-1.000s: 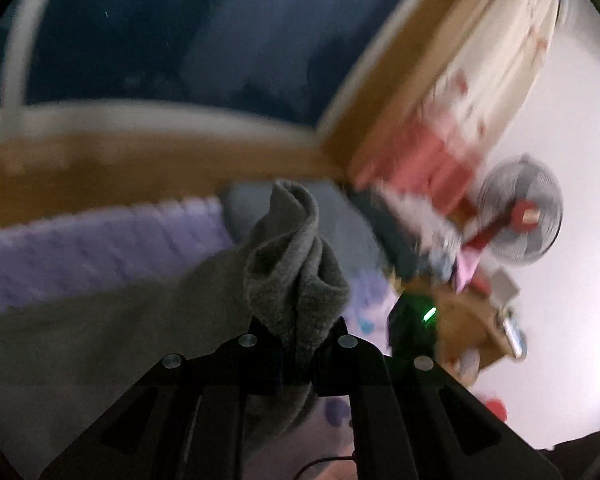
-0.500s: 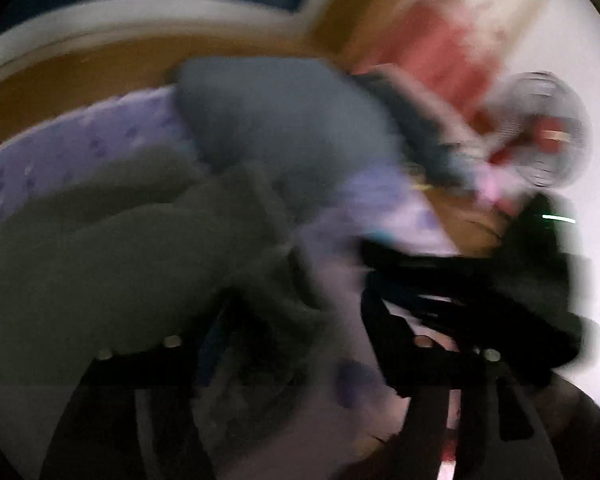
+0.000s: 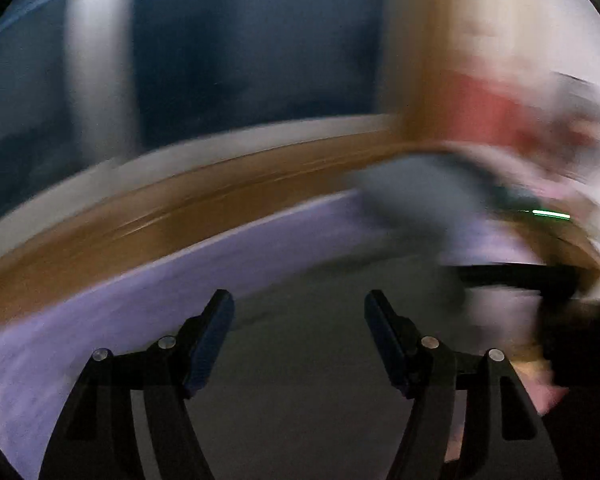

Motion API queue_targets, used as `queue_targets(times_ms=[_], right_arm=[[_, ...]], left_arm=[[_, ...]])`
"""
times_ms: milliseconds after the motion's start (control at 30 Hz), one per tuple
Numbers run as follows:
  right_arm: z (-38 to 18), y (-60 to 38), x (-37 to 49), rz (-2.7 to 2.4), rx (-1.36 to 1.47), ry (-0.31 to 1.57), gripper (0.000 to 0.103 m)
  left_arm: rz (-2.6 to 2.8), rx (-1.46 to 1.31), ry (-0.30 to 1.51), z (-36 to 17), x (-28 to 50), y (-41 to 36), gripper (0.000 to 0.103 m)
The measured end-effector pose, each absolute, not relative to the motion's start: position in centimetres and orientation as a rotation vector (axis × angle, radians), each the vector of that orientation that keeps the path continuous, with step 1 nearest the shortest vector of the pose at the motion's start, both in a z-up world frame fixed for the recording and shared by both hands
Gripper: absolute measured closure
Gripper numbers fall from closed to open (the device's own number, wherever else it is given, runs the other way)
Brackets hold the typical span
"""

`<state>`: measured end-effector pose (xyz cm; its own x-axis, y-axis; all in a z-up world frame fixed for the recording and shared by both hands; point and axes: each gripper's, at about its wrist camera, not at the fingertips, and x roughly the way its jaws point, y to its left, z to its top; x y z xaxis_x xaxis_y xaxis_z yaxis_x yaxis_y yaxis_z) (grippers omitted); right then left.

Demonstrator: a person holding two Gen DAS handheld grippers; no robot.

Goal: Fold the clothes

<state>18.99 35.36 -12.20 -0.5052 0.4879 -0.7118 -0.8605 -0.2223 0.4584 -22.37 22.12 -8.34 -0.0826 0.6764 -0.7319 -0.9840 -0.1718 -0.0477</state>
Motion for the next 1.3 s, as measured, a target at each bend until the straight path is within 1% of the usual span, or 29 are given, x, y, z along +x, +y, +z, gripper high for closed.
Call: queue_targets(times_ms=[33, 67, 100, 133, 167, 200, 233, 300, 400, 433, 467, 533, 567, 600, 633, 733, 767, 833, 867, 933, 1000, 1033, 1100, 1133, 1167, 1200, 1233, 1267, 1300], right_arm=[[-11.8, 35.1, 18.7, 1.833, -0.555, 0.991, 0.068], [-11.2, 34.7, 18.2, 1.826, -0.572, 0.904, 0.068], [-10.1, 33.9, 17.2, 1.872, -0.577, 0.802, 0.068], [-9.1, 33.2, 16.1, 1.915, -0.58, 0.699, 0.068], [-8.0, 32.4, 15.1, 1.955, -0.583, 0.594, 0.068], [-7.2, 31.7, 13.7, 2.003, -0.598, 0.501, 0.07], [-7.1, 31.0, 11.6, 2.088, -0.648, 0.447, 0.071], [-7.9, 29.3, 7.7, 2.241, -0.753, 0.401, 0.075], [-11.6, 26.6, 3.0, 2.444, -0.992, 0.431, 0.075], [-13.4, 25.9, 2.1, 2.477, -1.093, 0.459, 0.075], [-14.8, 25.0, 2.0, 2.493, -1.107, 0.419, 0.074], [-16.0, 23.8, 2.4, 2.534, -1.115, 0.316, 0.073], [-16.2, 23.7, 2.7, 2.549, -1.119, 0.286, 0.074], [-16.1, 24.3, 2.7, 2.548, -1.138, 0.331, 0.074], [-15.9, 25.0, 2.8, 2.54, -1.149, 0.385, 0.074], [-14.5, 26.0, 3.4, 2.504, -1.116, 0.501, 0.074], [-14.0, 26.3, 3.6, 2.491, -1.104, 0.539, 0.074], [-13.2, 27.0, 4.0, 2.455, -1.078, 0.596, 0.072], [-13.3, 27.3, 4.0, 2.413, -1.056, 0.569, 0.07], [-13.8, 28.3, 4.2, 2.317, -1.026, 0.534, 0.069], [-16.5, 30.8, 4.3, 2.18, -1.05, 0.611, 0.071], [-16.9, 31.4, 4.4, 2.176, -1.008, 0.66, 0.071], [-16.9, 31.6, 3.1, 2.089, -1.035, 0.664, 0.07], [-16.8, 31.0, 1.9, 2.024, -1.074, 0.61, 0.069], [-16.7, 30.3, 0.8, 1.966, -1.106, 0.556, 0.069], [-16.6, 29.5, 0.2, 1.935, -1.124, 0.505, 0.068], [-16.4, 28.6, -0.3, 1.918, -1.131, 0.459, 0.068], [-16.3, 27.9, -0.8, 1.907, -1.132, 0.432, 0.068], [-16.2, 27.5, -0.9, 1.914, -1.11, 0.467, 0.066]], left_arm=[[1.704, -0.853, 0.572, -9.4, -26.0, 21.5, 0.041], [1.751, -0.93, 0.518, -10.2, -28.8, 20.2, 0.048], [1.785, -0.998, 0.444, -11.0, -31.4, 18.7, 0.067], [1.815, -1.052, 0.38, -11.7, -33.0, 17.5, 0.077], [1.811, -1.074, 0.35, -12.4, -33.0, 17.3, 0.081], [1.798, -1.088, 0.328, -13.0, -32.5, 17.3, 0.087], [1.784, -1.101, 0.306, -13.6, -32.0, 17.3, 0.088], [1.736, -1.102, 0.324, -15.2, -30.6, 18.2, 0.088], [1.749, -1.162, 0.411, -18.2, -29.7, 21.3, 0.09], [1.759, -1.166, 0.387, -18.4, -30.1, 21.6, 0.091], [1.767, -1.164, 0.348, -18.4, -30.6, 21.9, 0.092], [1.762, -1.248, 0.257, -18.5, -32.3, 22.0, 0.101], [1.749, -1.289, 0.22, -18.4, -32.8, 21.9, 0.101], [1.739, -1.336, 0.175, -18.0, -33.2, 21.3, 0.101], [1.746, -1.34, 0.145, -17.2, -33.1, 20.2, 0.1], [1.762, -1.168, 0.18, -14.1, -30.4, 16.1, 0.097], [1.748, -1.133, 0.225, -13.8, -29.3, 14.8, 0.097], [1.67, -1.199, 0.402, -15.8, -27.1, 12.9, 0.097], [1.651, -1.226, 0.469, -17.0, -26.2, 11.9, 0.097], [1.662, -1.224, 0.381, -17.9, -25.7, 9.1, 0.097], [1.675, -1.296, 0.252, -17.9, -26.6, 7.8, 0.097], [1.714, -1.295, 0.231, -17.5, -26.7, 7.4, 0.098], [1.822, -1.233, 0.21, -15.6, -26.4, 6.3, 0.096], [1.864, -1.184, 0.173, -14.5, -26.6, 5.5, 0.087], [1.885, -1.132, 0.112, -13.7, -27.0, 4.3, 0.082], [1.899, -1.079, 0.048, -12.8, -27.5, 3.1, 0.063], [1.898, -1.072, 0.016, -12.8, -28.2, 2.7, 0.041], [1.883, -1.144, 0.034, -13.6, -29.1, 3.2, 0.034], [1.863, -1.234, 0.065, -14.6, -30.0, 3.9, 0.032]])
